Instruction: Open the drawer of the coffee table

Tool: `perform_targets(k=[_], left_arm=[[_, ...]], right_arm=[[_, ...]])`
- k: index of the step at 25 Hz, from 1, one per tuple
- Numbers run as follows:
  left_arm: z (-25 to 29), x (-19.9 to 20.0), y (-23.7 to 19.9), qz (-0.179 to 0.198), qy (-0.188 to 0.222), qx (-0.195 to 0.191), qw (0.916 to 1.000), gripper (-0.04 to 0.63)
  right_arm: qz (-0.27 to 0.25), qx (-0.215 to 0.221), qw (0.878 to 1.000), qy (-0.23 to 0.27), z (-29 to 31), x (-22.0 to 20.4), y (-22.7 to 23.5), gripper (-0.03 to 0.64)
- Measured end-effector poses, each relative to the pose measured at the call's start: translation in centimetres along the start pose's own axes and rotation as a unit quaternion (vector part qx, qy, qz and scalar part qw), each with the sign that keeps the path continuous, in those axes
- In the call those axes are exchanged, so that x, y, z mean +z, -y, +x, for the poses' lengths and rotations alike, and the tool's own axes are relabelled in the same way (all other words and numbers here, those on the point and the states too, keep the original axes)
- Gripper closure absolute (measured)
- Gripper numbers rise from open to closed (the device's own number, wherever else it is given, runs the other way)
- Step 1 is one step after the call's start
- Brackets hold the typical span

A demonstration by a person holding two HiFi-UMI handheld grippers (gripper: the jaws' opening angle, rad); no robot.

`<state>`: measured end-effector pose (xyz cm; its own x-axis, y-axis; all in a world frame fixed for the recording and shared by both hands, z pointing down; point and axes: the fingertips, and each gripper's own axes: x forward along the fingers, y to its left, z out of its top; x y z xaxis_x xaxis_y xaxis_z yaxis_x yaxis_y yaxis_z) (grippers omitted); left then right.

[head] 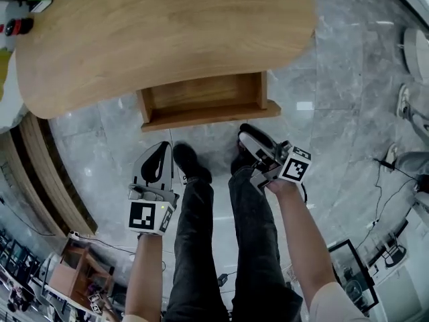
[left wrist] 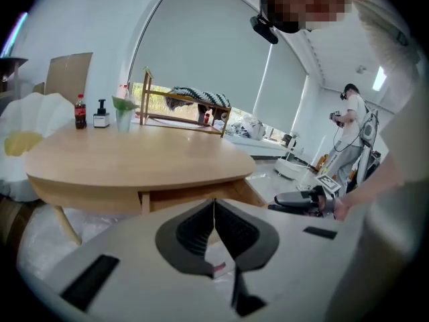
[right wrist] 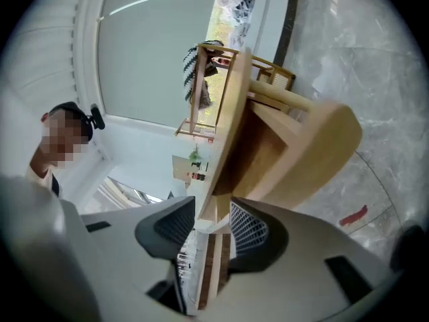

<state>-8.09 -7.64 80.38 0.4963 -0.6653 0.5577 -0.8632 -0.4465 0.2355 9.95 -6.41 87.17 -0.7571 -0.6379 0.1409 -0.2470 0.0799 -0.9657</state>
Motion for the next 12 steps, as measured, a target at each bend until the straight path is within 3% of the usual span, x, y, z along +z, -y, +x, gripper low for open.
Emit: perform_targets(k=[3, 6, 12], left_arm=[[-2.1, 4.5, 1.0, 0.010, 0.012, -0.005, 0.9999, 0.575], [-4.8, 8.8, 2.0, 0.018, 0.021, -0.011, 0.9996, 0.575], [-11.9, 16.3, 4.8, 0.036, 0.025, -0.031, 0.9986, 0.575]], right_arm=[[-0.079, -0.037, 0.996, -0.022, 0.0, 1.9, -5.1, 0.489], [-0.169, -0.062, 0.982, -0.053, 0.3, 3.3, -11.3, 0.498], [-0.235, -0.078, 0.968, -0.042, -0.6, 6.2, -23.3, 0.534]])
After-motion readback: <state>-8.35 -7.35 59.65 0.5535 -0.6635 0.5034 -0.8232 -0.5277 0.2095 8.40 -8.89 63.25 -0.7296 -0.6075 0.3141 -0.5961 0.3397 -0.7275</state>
